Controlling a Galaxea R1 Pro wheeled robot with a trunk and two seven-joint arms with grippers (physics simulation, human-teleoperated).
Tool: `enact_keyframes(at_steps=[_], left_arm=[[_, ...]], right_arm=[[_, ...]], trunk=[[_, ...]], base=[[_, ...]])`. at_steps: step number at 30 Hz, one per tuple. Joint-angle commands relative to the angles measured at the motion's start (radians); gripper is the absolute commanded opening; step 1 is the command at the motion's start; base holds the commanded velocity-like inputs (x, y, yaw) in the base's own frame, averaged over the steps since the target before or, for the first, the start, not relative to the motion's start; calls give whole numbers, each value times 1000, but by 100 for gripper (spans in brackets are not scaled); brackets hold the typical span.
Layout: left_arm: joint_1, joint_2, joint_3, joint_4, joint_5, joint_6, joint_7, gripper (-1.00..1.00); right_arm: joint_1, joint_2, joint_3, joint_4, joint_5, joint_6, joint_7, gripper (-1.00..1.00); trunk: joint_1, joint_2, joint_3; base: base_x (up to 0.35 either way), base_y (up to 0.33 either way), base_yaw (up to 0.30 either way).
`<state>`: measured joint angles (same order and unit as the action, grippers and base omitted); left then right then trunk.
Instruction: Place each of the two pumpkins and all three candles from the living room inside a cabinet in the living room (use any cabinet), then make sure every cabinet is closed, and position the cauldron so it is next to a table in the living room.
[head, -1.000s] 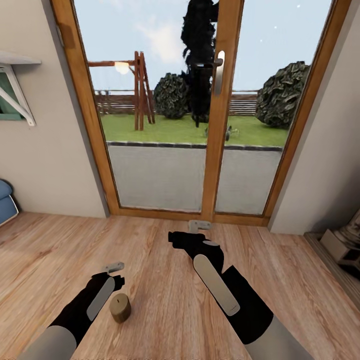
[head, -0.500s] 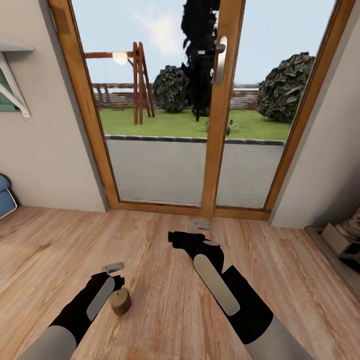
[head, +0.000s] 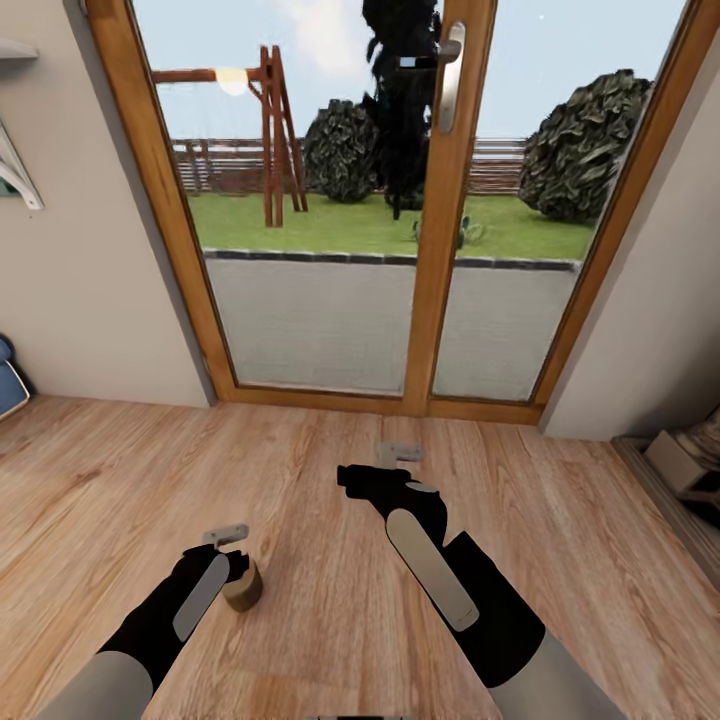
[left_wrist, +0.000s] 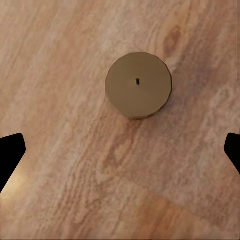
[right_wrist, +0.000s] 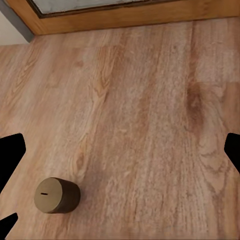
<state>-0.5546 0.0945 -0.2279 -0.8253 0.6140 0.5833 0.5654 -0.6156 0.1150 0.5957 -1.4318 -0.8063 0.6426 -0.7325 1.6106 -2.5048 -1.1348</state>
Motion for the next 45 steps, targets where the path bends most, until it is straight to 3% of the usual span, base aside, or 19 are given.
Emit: enact_keyframes(at_steps=[1,35,45], left_arm=[[-1,1,-5,-1,10,1,10,100],[-1,-1,-8,-1,12,1,-2,100],[-1,-12,-11,-1,12,0,-2,100]], right_arm=[[-1,0,1,0,-8,2,-9,100],[-1,0,1,4,-10,0,-11,100],[-1,0,1,4,-10,0,-12,100]], trunk=[[0,-1,-5],[15,-9,-136],[17,-9,-148]], base=[[0,0,0],[0,0,0],[0,0,0]])
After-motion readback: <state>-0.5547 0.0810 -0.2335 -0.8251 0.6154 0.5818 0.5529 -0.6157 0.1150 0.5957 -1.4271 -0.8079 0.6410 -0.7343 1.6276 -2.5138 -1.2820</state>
